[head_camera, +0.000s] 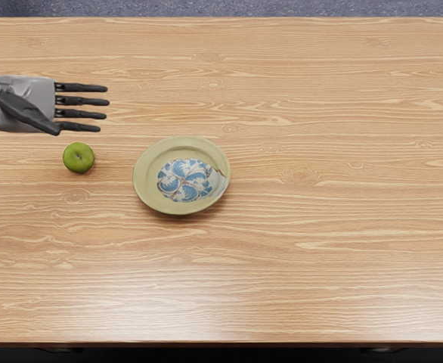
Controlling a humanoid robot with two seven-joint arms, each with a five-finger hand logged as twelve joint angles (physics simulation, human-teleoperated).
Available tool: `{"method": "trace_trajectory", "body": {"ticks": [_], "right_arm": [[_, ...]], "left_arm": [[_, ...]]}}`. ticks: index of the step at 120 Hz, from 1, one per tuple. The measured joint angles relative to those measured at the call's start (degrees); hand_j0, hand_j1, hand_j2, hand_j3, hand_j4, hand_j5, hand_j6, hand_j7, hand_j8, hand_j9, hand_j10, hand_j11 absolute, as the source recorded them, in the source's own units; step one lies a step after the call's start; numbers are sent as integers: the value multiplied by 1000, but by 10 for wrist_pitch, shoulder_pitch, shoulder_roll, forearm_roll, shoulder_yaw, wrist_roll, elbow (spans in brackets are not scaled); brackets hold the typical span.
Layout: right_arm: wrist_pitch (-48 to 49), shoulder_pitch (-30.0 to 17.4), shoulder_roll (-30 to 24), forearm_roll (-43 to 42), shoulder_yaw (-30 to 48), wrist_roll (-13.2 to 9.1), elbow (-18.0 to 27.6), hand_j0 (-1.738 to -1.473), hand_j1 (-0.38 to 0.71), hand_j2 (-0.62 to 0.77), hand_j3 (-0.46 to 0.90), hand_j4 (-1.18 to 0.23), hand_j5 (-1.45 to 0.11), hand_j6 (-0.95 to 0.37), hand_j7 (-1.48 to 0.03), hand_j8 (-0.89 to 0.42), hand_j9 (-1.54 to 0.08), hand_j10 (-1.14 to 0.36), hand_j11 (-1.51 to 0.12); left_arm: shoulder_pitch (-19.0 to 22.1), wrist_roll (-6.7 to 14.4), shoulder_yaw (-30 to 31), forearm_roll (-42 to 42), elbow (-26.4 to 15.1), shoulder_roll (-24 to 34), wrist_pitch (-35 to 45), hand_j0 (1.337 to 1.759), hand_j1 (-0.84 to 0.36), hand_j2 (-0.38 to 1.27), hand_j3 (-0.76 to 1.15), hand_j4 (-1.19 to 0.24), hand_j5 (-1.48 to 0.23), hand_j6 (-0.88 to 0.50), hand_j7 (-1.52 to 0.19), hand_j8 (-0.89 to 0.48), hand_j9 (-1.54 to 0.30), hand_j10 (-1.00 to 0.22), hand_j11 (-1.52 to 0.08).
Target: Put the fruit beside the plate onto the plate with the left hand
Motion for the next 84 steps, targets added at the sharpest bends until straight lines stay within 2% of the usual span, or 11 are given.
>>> {"method": "trace_trajectory", "body": {"ticks": [28,36,44,58,69,78,84], "right_arm": [[0,1,0,-1,-1,0,0,-1658,-349,0,0,0,0,0,0,0,0,0,0],[-1,2,0,-1,-2,0,0,-1658,-349,0,0,0,0,0,0,0,0,0,0],[-1,4,0,-2,-2,0,0,-1658,-349,0,0,0,0,0,0,0,0,0,0],[-1,7,0,-1,-2,0,0,-1658,-349,0,0,0,0,0,0,0,0,0,0],[-1,8,0,-1,-2,0,0,-1658,-349,0,0,0,0,0,0,0,0,0,0],[-1,9,0,-1,-2,0,0,-1658,-349,0,0,0,0,0,0,0,0,0,0],[-1,9,0,-1,-2,0,0,-1658,-349,0,0,0,0,0,0,0,0,0,0]], "left_arm": [[-4,0,-1,2,-26,12,0,1658,345,-1,0,0,-3,1,-3,0,-3,0,-3],[-8,0,-8,34,-29,10,0,1658,345,-1,0,0,-3,0,-3,0,-3,-1,-3],[-10,0,-32,107,-44,5,0,1658,344,-1,0,-1,-4,0,-4,-1,-4,-1,-4],[-14,0,-77,293,-120,9,32,1658,343,0,0,-3,-5,-3,-5,-3,-5,-3,-5],[-8,0,-86,458,-178,-9,122,1658,343,0,0,-5,-6,-5,-6,-5,-6,-5,-6],[-5,0,-82,580,-206,-42,186,1658,330,3,0,-18,-21,-18,-21,-18,-21,-18,-21],[23,0,-80,647,-218,-47,214,1658,312,6,0,-33,-40,-34,-40,-34,-40,-33,-40]]}}
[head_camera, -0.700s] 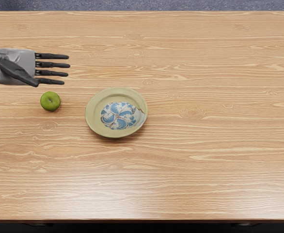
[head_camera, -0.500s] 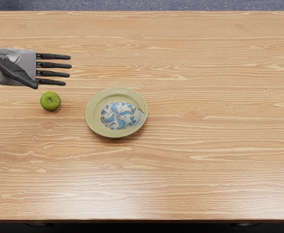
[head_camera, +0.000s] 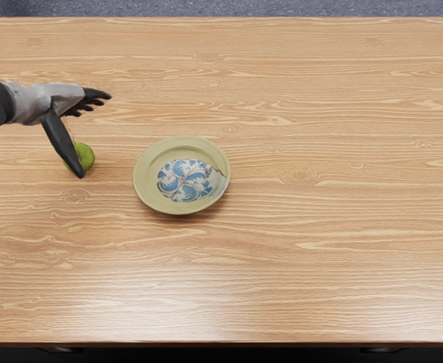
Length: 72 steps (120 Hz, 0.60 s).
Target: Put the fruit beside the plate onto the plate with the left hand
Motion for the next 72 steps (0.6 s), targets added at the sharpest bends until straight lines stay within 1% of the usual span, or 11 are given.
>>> {"method": "trace_trajectory", "body": {"ticks": [5,12,19,35,42,49,57,72], "right_arm": [[0,0,0,0,0,0,0,-1658,-349,0,0,0,0,0,0,0,0,0,0],[0,1,0,0,0,0,0,-1658,-349,0,0,0,0,0,0,0,0,0,0],[0,1,0,0,0,0,0,-1658,-349,0,0,0,0,0,0,0,0,0,0],[0,3,0,0,0,0,0,-1658,-349,0,0,0,0,0,0,0,0,0,0],[0,3,0,0,0,0,0,-1658,-349,0,0,0,0,0,0,0,0,0,0],[0,3,0,0,0,0,0,-1658,-349,0,0,0,0,0,0,0,0,0,0],[-1,3,0,0,0,0,0,-1658,-349,0,0,0,0,0,0,0,0,0,0],[-1,4,0,0,0,0,0,-1658,-349,0,0,0,0,0,0,0,0,0,0]], "left_arm": [[27,0,1,46,-10,1,29,1658,298,9,0,-45,-56,-46,-56,-46,-56,-45,-55],[47,0,2,89,-19,1,61,1658,256,16,0,-82,-102,-83,-102,-82,-102,-81,-102],[56,0,2,113,-24,1,87,1658,228,22,0,-106,-133,-107,-133,-107,-133,-106,-132],[102,0,4,157,-29,-9,139,1658,199,28,0,-132,-166,-134,-165,-133,-165,-131,-165],[108,0,4,179,-30,-10,163,1658,191,30,0,-140,-175,-141,-174,-141,-174,-139,-174],[130,0,5,205,-28,-20,190,1658,185,30,0,-144,-181,-145,-181,-145,-181,-143,-180],[147,0,5,231,-24,-30,214,1658,180,32,0,-149,-187,-150,-187,-150,-186,-148,-186],[153,0,5,259,-13,-38,245,1658,171,34,0,-157,-197,-159,-197,-159,-197,-157,-196]]}}
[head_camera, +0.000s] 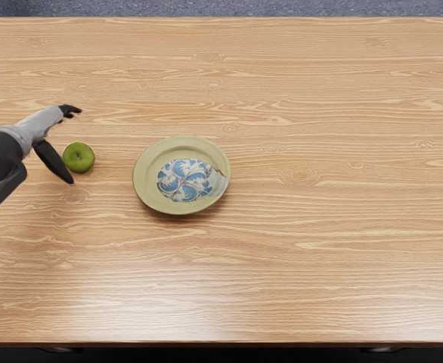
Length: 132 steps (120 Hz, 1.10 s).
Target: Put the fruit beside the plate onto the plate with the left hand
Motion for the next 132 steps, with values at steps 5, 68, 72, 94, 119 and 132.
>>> {"method": "trace_trajectory", "body": {"ticks": [5,68,72,94,119,132], "right_arm": [[0,0,0,0,0,0,0,-1658,-349,0,0,0,0,0,0,0,0,0,0],[0,0,0,0,0,0,0,-1658,-349,0,0,0,0,0,0,0,0,0,0],[0,0,0,0,0,0,0,-1658,-349,0,0,0,0,0,0,0,0,0,0],[0,0,0,0,0,0,-1,-1658,-349,0,0,0,0,0,0,0,0,0,0],[0,0,0,0,1,0,-1,-1658,-349,0,0,0,0,0,0,0,0,0,0],[0,-1,0,0,1,0,-1,-1658,-349,0,0,0,0,0,0,0,0,0,0]], "left_arm": [[0,0,0,6,9,-9,6,1658,168,35,0,-159,-200,-161,-200,-161,-200,-159,-199],[8,0,51,31,127,-91,61,1658,140,40,0,-183,-231,-184,-231,-184,-231,-182,-230],[8,0,52,35,136,-100,62,1658,139,40,0,-183,-232,-185,-231,-185,-231,-183,-231],[4,0,54,46,166,-117,63,1658,137,40,0,-185,-234,-186,-234,-186,-234,-184,-234],[1,0,55,55,197,-150,64,1658,118,43,0,-200,-254,-201,-254,-201,-253,-199,-253],[-12,0,69,57,209,-161,64,1658,92,47,0,-221,-282,-223,-282,-222,-282,-221,-282]]}}
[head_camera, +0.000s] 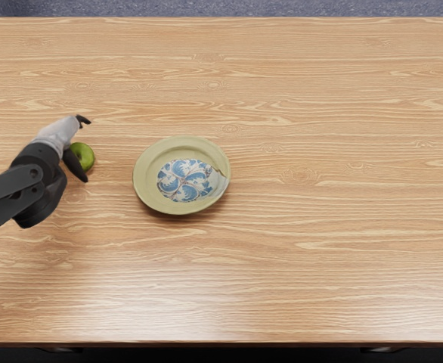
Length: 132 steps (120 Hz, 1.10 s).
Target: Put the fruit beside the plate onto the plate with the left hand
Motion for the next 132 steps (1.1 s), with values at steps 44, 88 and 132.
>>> {"method": "trace_trajectory", "body": {"ticks": [44,88,132], "right_arm": [[0,0,0,0,0,0,0,-1658,-349,0,0,0,0,0,0,0,0,0,0],[0,0,0,0,0,0,0,-1658,-349,0,0,0,0,0,0,0,0,0,0],[0,0,0,1,1,0,0,-1658,-349,0,0,0,0,0,0,0,0,0,0]], "left_arm": [[-1,0,16,1,10,0,0,1658,17,60,0,-283,-363,-284,-363,-284,-363,-283,-362],[-3,0,18,0,15,-5,0,1658,-61,74,1,-348,-448,-349,-448,-349,-448,-348,-447],[-4,0,18,0,18,-8,0,1654,-117,106,56,-405,-524,-406,-524,-406,-523,-405,-523]]}}
